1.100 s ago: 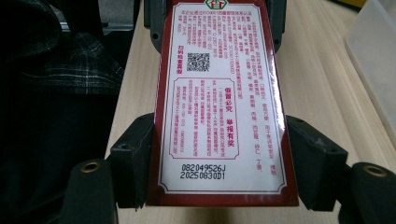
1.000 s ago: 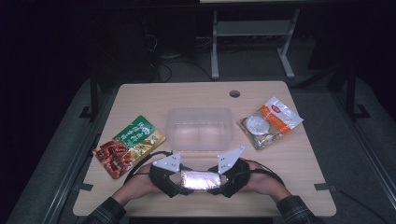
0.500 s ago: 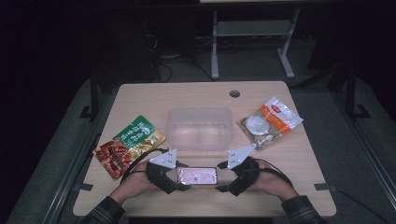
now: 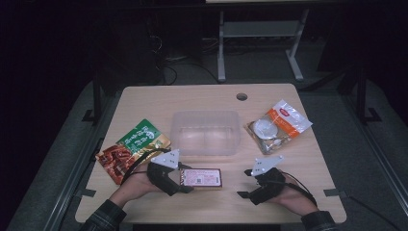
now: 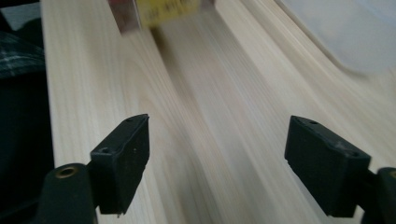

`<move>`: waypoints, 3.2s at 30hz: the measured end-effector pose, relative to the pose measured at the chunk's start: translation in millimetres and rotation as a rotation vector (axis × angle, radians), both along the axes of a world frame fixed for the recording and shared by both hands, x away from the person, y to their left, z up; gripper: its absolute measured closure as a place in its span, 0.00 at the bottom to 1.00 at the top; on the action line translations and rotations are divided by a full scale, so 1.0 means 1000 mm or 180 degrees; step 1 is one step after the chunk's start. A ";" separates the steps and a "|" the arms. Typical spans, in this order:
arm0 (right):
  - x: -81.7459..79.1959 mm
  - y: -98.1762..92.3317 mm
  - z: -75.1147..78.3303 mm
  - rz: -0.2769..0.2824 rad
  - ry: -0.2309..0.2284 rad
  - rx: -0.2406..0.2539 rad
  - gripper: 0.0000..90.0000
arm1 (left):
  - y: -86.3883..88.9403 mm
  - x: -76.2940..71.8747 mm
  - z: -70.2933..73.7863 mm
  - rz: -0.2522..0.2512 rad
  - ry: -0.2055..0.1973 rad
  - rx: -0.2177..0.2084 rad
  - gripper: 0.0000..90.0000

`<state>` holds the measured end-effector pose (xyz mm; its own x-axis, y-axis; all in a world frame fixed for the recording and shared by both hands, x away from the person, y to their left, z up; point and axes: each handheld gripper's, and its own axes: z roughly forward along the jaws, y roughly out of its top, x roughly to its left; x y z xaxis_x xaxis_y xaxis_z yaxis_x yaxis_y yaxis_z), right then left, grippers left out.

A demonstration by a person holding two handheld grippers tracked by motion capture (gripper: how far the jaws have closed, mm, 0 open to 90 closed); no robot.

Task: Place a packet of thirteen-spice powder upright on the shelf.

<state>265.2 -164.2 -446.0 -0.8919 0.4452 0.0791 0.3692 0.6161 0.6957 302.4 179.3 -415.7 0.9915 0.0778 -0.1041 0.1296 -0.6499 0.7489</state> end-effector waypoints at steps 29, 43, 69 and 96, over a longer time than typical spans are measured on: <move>-0.008 -0.022 -0.015 -0.0489 -0.0116 -0.0075 0.17 | -0.010 0.071 0.055 0.0058 -0.0182 -0.0050 0.35; -0.008 -0.022 -0.012 -0.0485 -0.0180 0.0007 0.17 | -0.031 0.114 0.065 0.0097 -0.0194 -0.0024 0.35; -0.009 -0.024 -0.009 -0.0503 -0.0206 0.0096 0.17 | -0.067 0.165 0.041 0.0156 -0.0161 0.0311 0.35; -0.008 -0.025 -0.006 -0.0485 -0.0274 0.0120 0.18 | -0.086 0.170 0.047 0.0106 -0.0204 0.0177 0.34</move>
<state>256.8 -189.1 -452.5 -0.8185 0.5739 0.0245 0.3943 0.5304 0.7505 472.4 93.5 -368.6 0.9928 0.1148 -0.0352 0.1049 -0.6869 0.7192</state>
